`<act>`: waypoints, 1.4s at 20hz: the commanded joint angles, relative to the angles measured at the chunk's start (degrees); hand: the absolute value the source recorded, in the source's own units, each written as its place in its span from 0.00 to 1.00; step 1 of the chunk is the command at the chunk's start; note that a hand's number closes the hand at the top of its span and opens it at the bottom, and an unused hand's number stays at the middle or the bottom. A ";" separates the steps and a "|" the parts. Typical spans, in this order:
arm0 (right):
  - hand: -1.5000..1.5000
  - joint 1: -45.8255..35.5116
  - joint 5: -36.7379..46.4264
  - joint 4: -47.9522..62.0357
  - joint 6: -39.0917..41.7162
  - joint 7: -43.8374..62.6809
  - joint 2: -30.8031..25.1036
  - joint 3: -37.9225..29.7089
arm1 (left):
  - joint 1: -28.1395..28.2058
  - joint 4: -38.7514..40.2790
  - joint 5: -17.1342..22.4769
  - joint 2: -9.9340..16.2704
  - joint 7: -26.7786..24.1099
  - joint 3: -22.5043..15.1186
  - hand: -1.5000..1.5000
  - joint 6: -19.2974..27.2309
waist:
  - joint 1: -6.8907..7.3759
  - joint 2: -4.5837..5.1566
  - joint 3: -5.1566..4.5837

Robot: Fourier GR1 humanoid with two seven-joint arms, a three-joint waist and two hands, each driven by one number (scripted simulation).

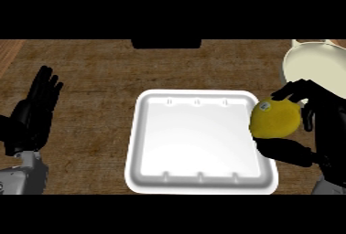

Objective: Pick the lemon from the tray and place it in the pot

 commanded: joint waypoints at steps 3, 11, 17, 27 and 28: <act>1.00 -1.94 -8.68 -1.38 1.06 -1.91 -6.09 -16.27 | -1.99 4.11 -0.94 -0.45 -2.63 0.19 0.50 -0.11 | 0.07 0.21 0.02; 1.00 -9.12 -14.79 16.84 -3.95 -8.83 -12.05 -25.93 | -1.57 2.30 -0.25 -0.86 -0.67 0.49 0.50 -0.58 | 0.83 0.24 0.02; 1.00 -11.77 -19.73 35.35 -10.71 -20.38 -14.85 -32.11 | -2.79 3.91 -1.32 -1.04 -1.93 -0.14 0.50 -0.81 | 1.13 0.46 0.06; 1.00 -13.71 -0.50 56.73 -24.52 -28.30 -26.68 -29.56 | -2.16 2.07 0.21 0.32 -1.49 1.16 0.50 -2.51 | 1.99 0.69 0.06; 1.00 -16.32 -0.60 62.02 -26.45 -29.41 -26.58 -29.50 | -2.67 3.79 -2.16 -2.35 -3.37 -0.87 0.50 -0.24 | 1.84 0.71 0.06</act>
